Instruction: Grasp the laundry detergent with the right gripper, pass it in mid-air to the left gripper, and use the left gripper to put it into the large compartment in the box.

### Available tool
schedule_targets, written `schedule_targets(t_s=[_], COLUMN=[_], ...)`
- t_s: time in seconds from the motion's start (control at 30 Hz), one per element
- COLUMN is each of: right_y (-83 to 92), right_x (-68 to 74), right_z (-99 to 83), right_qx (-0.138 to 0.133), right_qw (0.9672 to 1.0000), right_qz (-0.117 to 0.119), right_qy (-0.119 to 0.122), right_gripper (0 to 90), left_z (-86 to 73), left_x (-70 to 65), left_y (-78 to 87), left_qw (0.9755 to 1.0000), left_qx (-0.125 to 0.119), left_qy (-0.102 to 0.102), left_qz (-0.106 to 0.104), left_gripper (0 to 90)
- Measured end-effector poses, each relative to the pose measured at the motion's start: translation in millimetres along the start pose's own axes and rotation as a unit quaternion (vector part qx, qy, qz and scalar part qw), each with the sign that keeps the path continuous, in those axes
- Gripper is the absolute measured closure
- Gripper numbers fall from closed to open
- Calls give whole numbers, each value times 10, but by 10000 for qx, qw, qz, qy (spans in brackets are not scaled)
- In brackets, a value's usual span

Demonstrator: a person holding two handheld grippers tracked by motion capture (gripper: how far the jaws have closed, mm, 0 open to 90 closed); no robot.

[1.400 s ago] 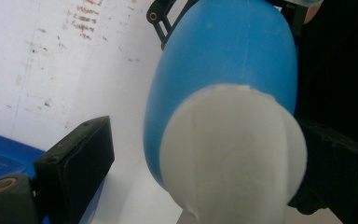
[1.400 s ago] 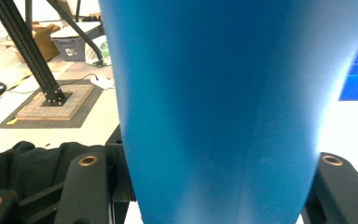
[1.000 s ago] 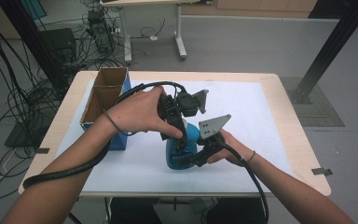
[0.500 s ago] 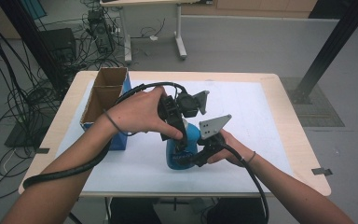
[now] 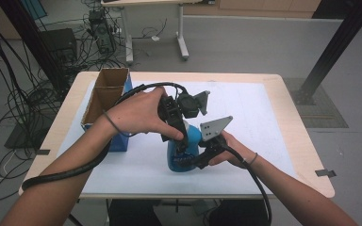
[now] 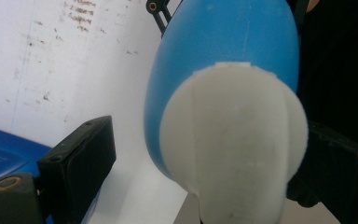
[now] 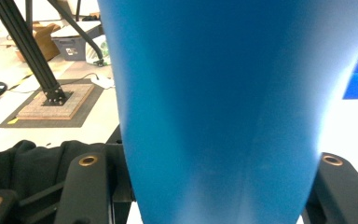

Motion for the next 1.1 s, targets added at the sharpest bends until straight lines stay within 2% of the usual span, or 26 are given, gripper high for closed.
schedule_targets(t_s=[0.7, 1.1], right_y=[8, 1], right_x=[9, 17], right_z=[10, 21], right_qx=[5, 58], right_qw=[10000, 9999], right_qz=[34, 110], right_qy=[19, 92], right_gripper=[411, 412], left_z=[0, 15], left_x=[-8, -32], left_y=[2, 6], left_qw=[10000, 9994], left_qx=[40, 169], left_qy=[-44, -290], left_qz=[36, 96], left_gripper=[90, 91])
Point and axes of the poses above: each handheld gripper's, and its own axes: y roughly backward along the jaws, z roughly out of its top, x roughly to its left, the point moved 7 cm from there along -y, roughly forward along the jaws, and after that the axes turned 2 degrees about -z, right-handed, at the moved point
